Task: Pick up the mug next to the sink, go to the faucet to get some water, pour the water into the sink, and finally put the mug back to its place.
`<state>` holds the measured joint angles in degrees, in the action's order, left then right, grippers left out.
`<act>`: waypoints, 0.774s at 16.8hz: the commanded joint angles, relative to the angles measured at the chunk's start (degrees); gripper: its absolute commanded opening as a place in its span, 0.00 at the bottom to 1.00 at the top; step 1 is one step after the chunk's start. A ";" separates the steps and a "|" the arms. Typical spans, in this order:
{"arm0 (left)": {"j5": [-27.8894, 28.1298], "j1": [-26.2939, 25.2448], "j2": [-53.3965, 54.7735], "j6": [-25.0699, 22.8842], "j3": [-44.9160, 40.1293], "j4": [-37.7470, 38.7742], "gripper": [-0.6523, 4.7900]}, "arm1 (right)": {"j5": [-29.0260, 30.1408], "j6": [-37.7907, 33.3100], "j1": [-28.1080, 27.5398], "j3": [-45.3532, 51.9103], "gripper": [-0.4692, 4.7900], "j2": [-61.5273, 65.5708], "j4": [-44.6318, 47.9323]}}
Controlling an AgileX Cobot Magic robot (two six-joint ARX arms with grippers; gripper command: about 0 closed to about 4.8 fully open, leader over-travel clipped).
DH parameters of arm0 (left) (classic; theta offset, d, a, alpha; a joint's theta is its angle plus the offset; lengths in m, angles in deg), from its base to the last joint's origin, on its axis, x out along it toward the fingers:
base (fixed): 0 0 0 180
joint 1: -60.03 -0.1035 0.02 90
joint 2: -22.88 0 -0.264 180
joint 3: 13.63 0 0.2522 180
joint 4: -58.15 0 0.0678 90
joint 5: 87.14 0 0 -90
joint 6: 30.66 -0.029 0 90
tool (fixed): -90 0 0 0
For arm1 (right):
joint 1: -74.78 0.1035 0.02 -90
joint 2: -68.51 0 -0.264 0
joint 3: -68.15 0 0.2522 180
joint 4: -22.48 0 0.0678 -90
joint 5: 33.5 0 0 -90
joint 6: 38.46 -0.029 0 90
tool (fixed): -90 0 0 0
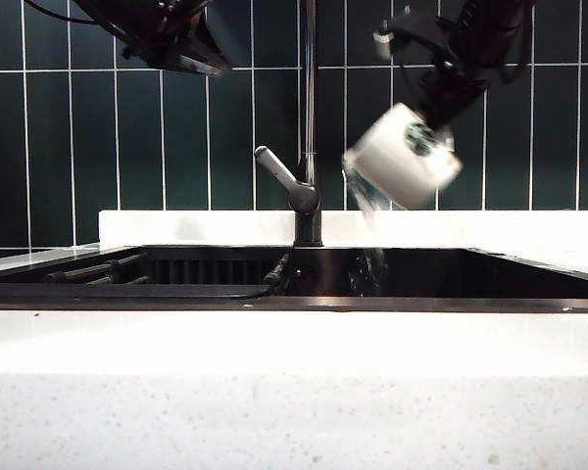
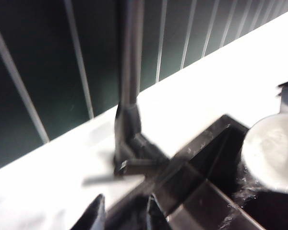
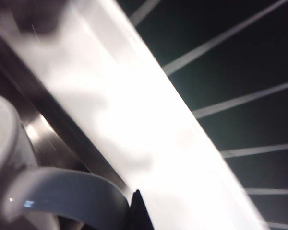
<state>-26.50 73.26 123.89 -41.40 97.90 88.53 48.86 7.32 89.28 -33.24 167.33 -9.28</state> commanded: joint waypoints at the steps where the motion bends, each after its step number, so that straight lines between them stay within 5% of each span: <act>1: 3.15 0.00 -1.18 -0.17 0.20 4.15 0.33 | -1.92 11.78 0.02 -0.85 0.09 -1.29 2.23; 13: 3.87 0.04 -1.16 5.40 0.20 12.07 0.26 | -2.97 39.93 2.03 -0.90 0.09 -1.29 4.94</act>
<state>-22.59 73.26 123.04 -36.15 97.90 100.62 46.08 44.61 91.29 -33.28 167.20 -7.47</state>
